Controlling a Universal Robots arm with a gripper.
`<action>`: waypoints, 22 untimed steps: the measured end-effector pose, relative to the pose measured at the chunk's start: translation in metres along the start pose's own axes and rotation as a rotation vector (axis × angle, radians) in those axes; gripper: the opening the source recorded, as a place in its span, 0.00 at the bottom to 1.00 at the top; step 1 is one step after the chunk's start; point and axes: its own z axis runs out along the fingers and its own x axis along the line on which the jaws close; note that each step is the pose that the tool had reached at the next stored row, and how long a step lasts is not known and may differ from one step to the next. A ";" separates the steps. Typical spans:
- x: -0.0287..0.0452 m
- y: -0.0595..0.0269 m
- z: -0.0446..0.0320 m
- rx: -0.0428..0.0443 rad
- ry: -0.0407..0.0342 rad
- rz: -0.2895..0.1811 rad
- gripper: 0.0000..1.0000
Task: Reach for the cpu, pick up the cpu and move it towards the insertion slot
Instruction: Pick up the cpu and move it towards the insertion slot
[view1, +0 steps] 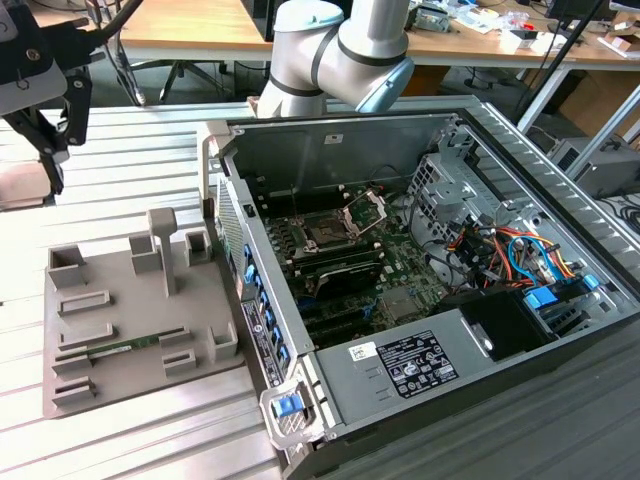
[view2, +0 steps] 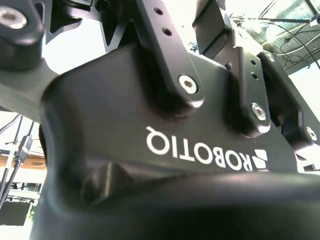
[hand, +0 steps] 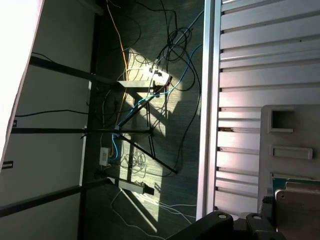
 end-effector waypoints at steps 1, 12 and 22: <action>0.0000 0.0000 -0.0006 0.0000 0.0000 0.000 0.55; -0.0016 -0.0001 -0.0012 0.0000 0.0000 0.000 0.55; -0.0067 -0.0005 -0.0012 0.0000 0.0000 0.000 0.55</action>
